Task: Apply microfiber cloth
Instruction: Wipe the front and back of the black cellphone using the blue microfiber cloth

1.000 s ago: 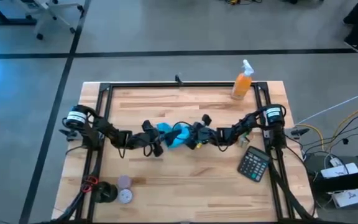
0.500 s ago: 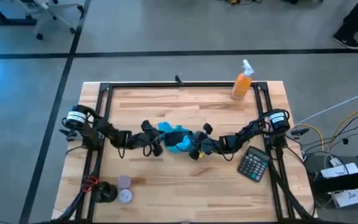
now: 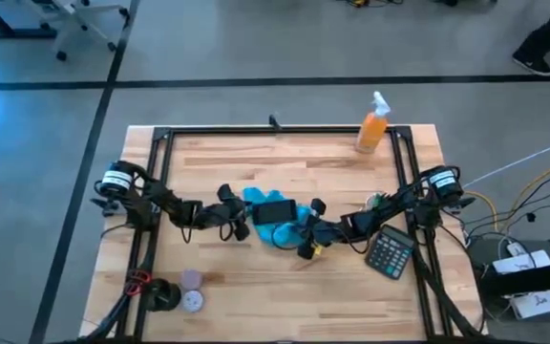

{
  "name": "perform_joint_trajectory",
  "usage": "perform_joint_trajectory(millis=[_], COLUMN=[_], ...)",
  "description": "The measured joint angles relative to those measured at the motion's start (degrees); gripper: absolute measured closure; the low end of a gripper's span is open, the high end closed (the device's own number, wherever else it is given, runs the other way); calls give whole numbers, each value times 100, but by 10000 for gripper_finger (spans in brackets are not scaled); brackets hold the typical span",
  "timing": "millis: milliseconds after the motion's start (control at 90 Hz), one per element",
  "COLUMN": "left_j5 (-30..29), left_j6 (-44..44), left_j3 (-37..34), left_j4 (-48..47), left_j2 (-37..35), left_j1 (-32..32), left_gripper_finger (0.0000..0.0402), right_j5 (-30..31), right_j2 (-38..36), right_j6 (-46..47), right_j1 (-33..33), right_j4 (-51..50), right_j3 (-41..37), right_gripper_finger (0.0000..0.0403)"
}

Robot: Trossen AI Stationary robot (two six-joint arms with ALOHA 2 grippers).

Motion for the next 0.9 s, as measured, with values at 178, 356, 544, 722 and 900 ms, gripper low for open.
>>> perform_joint_trajectory(millis=[178, 356, 544, 722, 900], left_j5=[-2, 7, -4, -25, -30], left_j6=[140, 129, 8, -80, -198], left_j3=[0, 0, -6, 2, 2], left_j4=[42, 46, 33, -92, -127], left_j2=[8, -10, 7, 4, -1], left_j1=[0, -2, 0, 0, 0], left_gripper_finger=[296, 301, 295, 292, 298], right_j5=[67, -99, -179, 267, 1154], right_j2=[496, 1625, 2343, 2088, 1406], right_j6=[-459, -709, -700, -572, -375], right_j1=[-407, -833, -859, -794, -758], right_j4=[370, 1068, 1567, 1163, 13], right_j3=[539, 1193, 1726, 1484, 883], right_gripper_finger=[403, 403, 403, 403, 403])
